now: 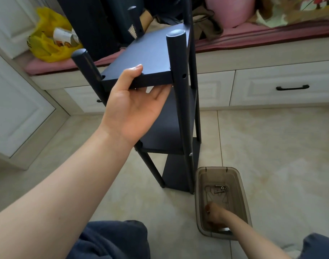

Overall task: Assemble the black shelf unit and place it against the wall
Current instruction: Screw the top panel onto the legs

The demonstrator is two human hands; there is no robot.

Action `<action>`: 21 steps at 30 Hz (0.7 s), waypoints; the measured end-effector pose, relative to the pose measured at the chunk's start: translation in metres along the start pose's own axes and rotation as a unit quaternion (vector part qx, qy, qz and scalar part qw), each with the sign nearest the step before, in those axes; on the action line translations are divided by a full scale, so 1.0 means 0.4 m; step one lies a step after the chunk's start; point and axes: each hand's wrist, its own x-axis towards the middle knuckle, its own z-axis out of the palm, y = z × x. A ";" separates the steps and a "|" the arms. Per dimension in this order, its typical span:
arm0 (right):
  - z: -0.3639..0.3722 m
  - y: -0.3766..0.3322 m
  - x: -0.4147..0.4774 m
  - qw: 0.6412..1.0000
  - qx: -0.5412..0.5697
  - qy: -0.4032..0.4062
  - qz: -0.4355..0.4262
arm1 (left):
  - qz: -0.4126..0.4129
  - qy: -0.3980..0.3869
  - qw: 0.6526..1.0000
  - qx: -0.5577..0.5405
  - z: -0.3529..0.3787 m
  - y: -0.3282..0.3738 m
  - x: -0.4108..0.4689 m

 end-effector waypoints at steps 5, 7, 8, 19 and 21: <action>0.012 -0.005 0.018 1.000 -0.021 0.014 -0.007 | 0.002 0.007 1.000 0.004 0.002 -0.003 0.003; 0.016 -0.002 0.025 0.999 -0.030 0.031 -0.009 | 0.002 0.009 1.000 0.001 0.005 -0.003 0.003; 0.019 0.002 0.029 0.999 -0.030 0.043 -0.008 | 0.001 0.008 1.000 0.000 0.005 -0.004 0.003; -0.001 0.001 -0.028 0.988 -0.071 0.131 -0.030 | -0.006 0.000 1.000 -0.004 -0.002 0.000 0.008; -0.032 -0.016 -0.050 0.984 -0.100 0.141 -0.043 | -0.011 -0.005 1.000 -0.008 -0.003 0.000 0.010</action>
